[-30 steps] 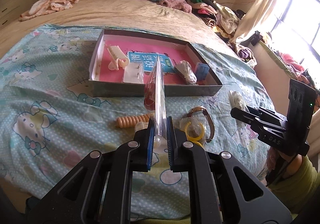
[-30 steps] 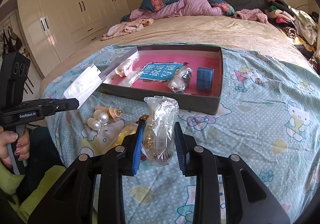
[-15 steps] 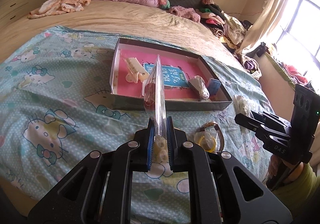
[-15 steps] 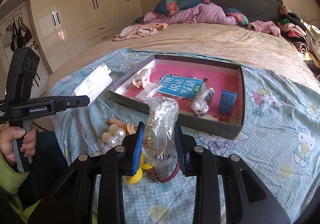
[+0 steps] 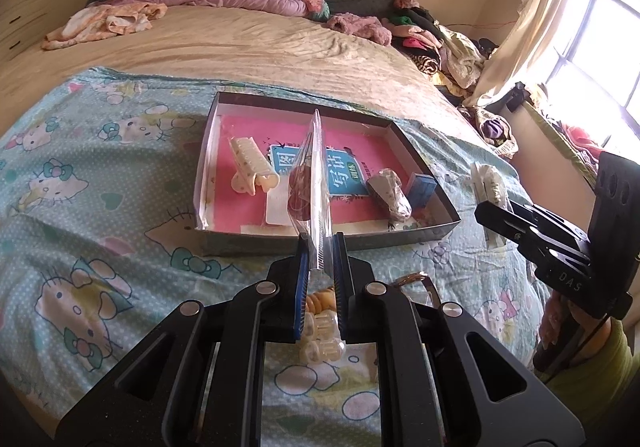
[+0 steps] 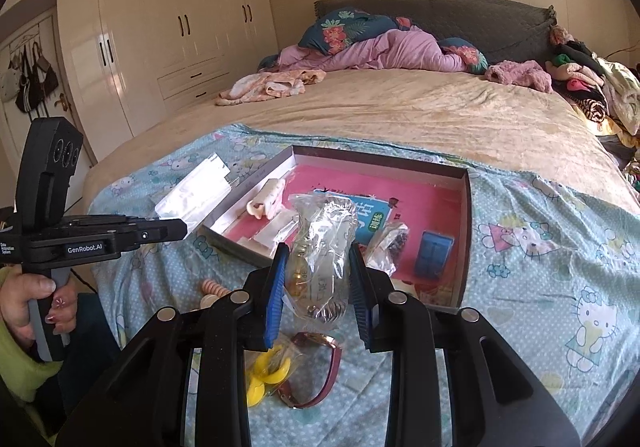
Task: Organize jewelry
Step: 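Carry the clear packet and the clear bag over the grey box with both grippers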
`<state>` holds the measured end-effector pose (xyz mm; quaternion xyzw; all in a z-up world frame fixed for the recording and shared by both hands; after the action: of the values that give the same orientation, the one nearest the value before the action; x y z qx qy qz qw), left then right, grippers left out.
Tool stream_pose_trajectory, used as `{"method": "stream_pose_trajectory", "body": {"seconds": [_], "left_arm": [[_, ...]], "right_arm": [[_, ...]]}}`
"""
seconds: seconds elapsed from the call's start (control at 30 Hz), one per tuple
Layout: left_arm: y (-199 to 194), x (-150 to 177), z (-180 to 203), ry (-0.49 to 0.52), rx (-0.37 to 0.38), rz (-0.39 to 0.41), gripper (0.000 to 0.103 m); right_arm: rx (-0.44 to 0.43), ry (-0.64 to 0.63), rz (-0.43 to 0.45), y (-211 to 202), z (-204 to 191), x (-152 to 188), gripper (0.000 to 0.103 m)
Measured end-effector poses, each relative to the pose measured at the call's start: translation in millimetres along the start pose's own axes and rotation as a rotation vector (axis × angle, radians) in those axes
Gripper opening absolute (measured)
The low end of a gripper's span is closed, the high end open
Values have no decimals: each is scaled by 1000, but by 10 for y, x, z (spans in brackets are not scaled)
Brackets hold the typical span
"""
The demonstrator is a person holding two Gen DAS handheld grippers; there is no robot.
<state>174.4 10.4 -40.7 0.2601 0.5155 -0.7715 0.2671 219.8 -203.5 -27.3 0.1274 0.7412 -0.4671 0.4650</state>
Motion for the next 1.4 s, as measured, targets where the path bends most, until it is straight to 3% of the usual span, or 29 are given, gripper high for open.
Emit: {"method": "stream_pose_trajectory", "body": {"seconds": [0.77,1.4], "left_arm": [[623,-405,360,58,54,-33,5],[1184,-266,311,34,53,-120,5]], "right_arm": [[92,58,21,106,539,-183,28],[70,49,-38,545,543,-179,28]]}}
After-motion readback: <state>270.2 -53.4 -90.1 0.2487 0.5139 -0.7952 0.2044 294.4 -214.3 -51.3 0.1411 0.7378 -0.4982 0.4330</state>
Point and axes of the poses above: each gripper's, at about its wrist camera, not at the fingertips, and y roughly the way its jaws point, z to its right, x to its underside, the point moved 6 cm from there along y, roughly the way its jaws point, and after that the axes turned 2 degrees about x, right-handed, at the moved point
